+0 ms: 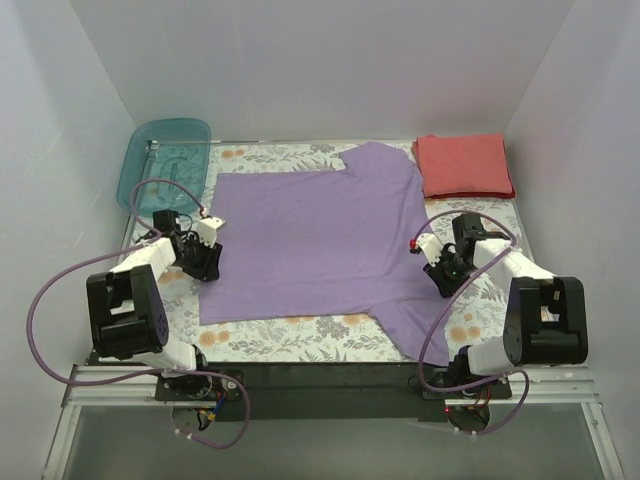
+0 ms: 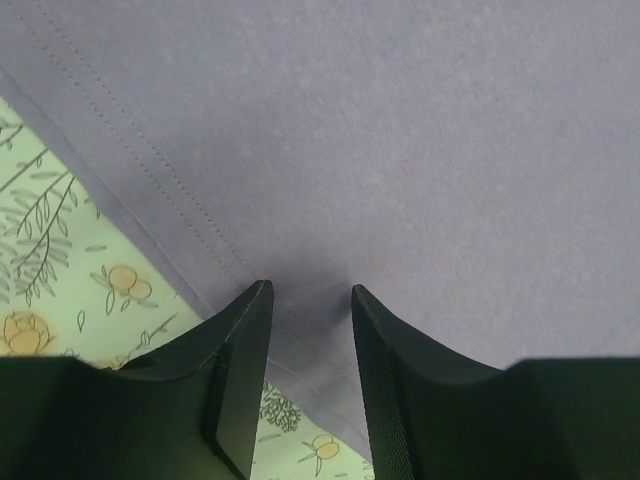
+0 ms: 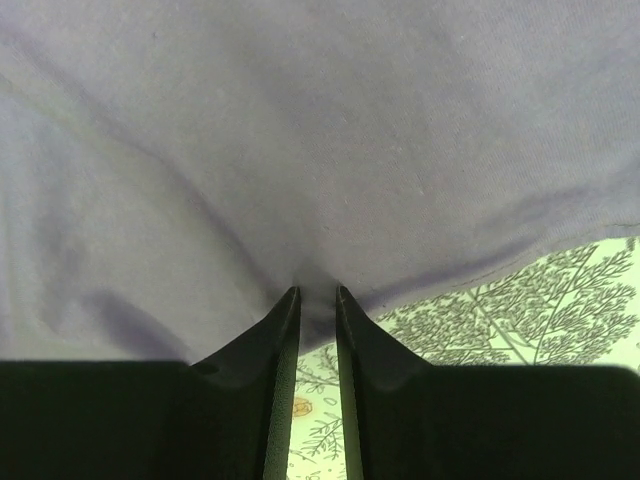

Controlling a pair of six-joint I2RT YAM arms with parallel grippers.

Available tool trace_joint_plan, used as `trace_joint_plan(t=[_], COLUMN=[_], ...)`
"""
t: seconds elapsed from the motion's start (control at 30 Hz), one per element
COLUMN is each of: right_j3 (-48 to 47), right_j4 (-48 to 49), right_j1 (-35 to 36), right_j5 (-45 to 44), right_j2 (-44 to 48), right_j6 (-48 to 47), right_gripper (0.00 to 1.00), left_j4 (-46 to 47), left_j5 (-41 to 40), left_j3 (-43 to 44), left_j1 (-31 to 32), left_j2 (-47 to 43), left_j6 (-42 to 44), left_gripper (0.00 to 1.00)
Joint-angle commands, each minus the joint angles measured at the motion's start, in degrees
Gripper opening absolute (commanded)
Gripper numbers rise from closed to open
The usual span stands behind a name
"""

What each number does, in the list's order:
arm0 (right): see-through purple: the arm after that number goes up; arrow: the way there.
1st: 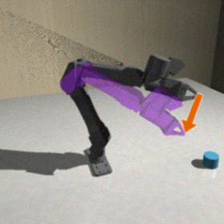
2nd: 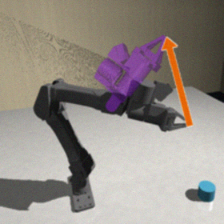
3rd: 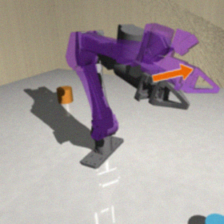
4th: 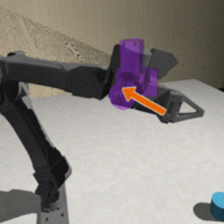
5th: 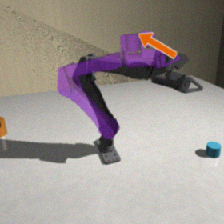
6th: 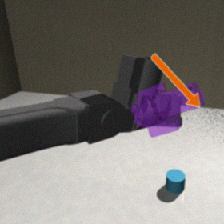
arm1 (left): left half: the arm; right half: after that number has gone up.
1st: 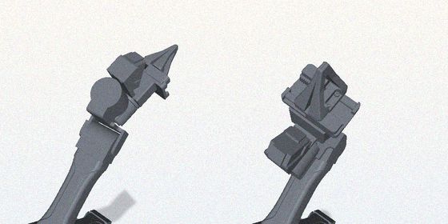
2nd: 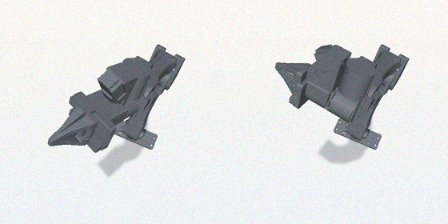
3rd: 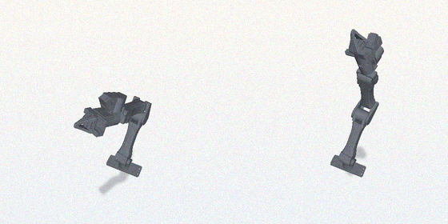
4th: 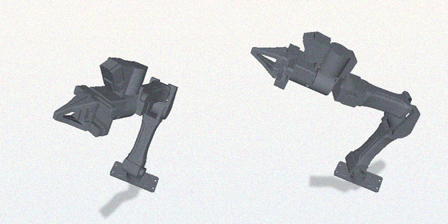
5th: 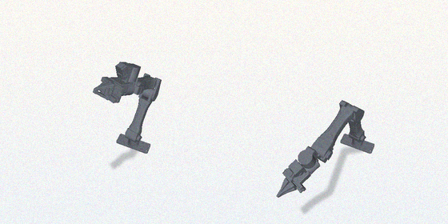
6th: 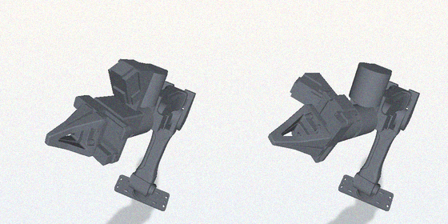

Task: Fold and stack the t-shirts
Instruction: Flatten the tshirt out

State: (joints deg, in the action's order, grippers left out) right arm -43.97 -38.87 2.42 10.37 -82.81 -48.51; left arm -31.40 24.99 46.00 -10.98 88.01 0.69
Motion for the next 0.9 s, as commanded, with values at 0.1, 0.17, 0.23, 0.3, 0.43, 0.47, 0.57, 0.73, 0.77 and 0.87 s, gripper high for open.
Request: trace_joint_plan(t=[0.1,0.17,0.23,0.3,0.43,0.47,0.57,0.73,0.77,0.87], right_j3=[8.1,9.2,9.1,7.1,6.1,6.3,7.9,6.1,5.5,2.1], right_j4=[-5.7,-6.4,-6.6,-8.5,-11.9,-12.5,-13.4,-13.6,-13.7,-14.8], right_j1=[0.9,0.9,0.9,0.9,0.9,0.9,0.9,0.9,0.9,0.9], right_j5=[-2.8,-2.8,-1.8,-0.6,-0.4,-0.4,-1.5,-0.2,0.0,2.1], right_j2=[4.4,5.9,7.0,6.9,6.7,6.9,7.8,7.5,7.0,6.2], right_j6=[-2.6,-3.0,-2.7,-2.5,-2.6,-3.6,-4.5,-4.0,-3.9,-4.0], right_gripper=[0.26,0.27,0.28,0.28,0.27,0.27,0.27,0.28,0.28,0.31], left_j4=[-5.5,-6.0,-6.1,-7.2,-10.8,-11.0,-12.1,-14.9,-15.1,-16.7], left_j5=[-10.1,-9.7,-8.0,-7.1,-6.4,-6.4,-7.1,-8.3,-8.4,-6.4], left_j3=[-5.9,-5.8,-4.9,-3.4,-0.7,-1.3,-2.4,-5.0,-5.3,-4.4], left_j1=[-4.1,-4.3,-4.3,-4.3,-4.3,-4.4,-4.3,-4.3,-4.3,-4.4], left_j2=[-1.0,-1.3,-1.5,-0.6,0.6,-0.1,-2.3,-5.4,-6.4,-7.3], left_j6=[3.2,3.2,2.7,1.6,2.6,3.3,5.2,7.0,7.2,6.4], left_gripper=[0.36,0.36,0.36,0.36,0.32,0.32,0.3,0.27,0.27,0.31])
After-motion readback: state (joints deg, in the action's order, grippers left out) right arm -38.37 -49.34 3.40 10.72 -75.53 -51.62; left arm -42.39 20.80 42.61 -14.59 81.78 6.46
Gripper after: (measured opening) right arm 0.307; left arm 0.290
